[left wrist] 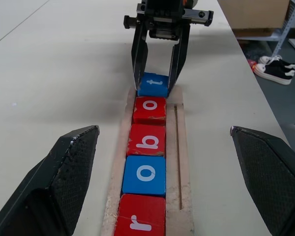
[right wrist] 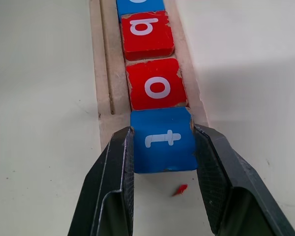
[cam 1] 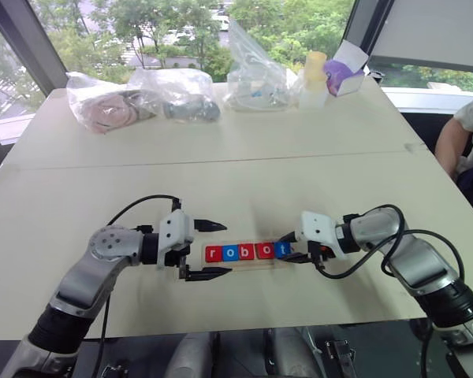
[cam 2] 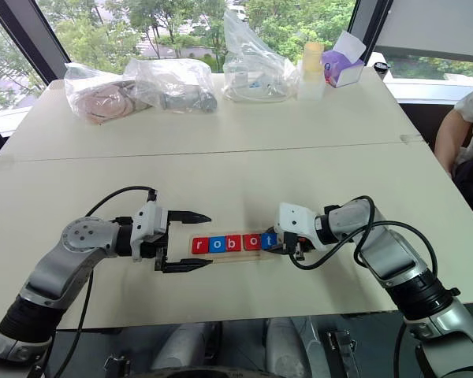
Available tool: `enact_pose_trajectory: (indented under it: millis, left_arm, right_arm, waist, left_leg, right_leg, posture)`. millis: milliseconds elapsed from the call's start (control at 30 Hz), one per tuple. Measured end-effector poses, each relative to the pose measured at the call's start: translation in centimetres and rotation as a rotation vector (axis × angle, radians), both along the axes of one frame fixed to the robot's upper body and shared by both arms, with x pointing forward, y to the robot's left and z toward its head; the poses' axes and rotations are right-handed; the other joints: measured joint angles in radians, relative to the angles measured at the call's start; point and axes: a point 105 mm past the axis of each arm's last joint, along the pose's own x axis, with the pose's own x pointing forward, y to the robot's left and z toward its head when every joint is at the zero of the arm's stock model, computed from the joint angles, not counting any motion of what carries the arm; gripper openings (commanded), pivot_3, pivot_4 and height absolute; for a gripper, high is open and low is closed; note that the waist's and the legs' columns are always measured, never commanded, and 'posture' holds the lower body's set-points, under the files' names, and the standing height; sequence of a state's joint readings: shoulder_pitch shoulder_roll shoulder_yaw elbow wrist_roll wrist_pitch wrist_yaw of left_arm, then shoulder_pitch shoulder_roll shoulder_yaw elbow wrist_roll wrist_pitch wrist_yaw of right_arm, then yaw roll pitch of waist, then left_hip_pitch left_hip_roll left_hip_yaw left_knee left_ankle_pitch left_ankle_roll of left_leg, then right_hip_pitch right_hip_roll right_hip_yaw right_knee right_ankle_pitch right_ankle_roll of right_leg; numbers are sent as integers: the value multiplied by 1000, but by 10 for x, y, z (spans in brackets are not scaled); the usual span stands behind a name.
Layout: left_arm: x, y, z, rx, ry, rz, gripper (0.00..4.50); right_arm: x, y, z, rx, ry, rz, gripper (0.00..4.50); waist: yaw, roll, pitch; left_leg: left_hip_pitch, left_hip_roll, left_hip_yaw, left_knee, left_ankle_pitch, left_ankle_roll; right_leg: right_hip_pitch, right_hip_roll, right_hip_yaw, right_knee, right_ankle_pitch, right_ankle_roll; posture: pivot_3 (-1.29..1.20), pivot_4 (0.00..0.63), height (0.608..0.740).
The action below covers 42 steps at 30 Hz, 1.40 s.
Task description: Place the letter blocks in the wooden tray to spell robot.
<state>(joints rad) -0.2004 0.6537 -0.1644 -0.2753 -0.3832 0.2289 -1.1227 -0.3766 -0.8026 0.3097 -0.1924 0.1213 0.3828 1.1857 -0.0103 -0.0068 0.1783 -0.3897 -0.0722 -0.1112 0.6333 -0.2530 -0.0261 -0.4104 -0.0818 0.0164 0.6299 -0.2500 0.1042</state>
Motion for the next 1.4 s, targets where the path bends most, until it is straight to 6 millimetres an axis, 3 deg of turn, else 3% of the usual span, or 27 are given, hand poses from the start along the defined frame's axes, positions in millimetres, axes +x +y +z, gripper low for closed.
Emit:
enact_pose_trajectory:
  millis: [933,1167,1400]
  left_arm:
    - [-3,0,-2,-8,2,29,4500]
    - [-3,0,-2,-8,2,29,4500]
    - [-3,1,-3,-5,11,28,4500]
  right_arm:
    - [-1,14,-2,8,23,37,1135]
    - [3,16,-1,16,19,30,4470]
    - [5,14,6,26,22,2,4470]
  waist:
    - [-1,0,0]
    - [0,0,0]
    - [0,0,0]
  left_leg:
    - [0,0,0,0,0,0]
    - [0,0,0,0,0,0]
    - [0,0,0,0,0,0]
  right_leg:
    - [0,0,0,0,0,0]
    - [0,0,0,0,0,0]
    - [-1,0,0,0,0,0]
  posture:
    - [0,150,740]
    - [0,150,740]
    - [0,150,740]
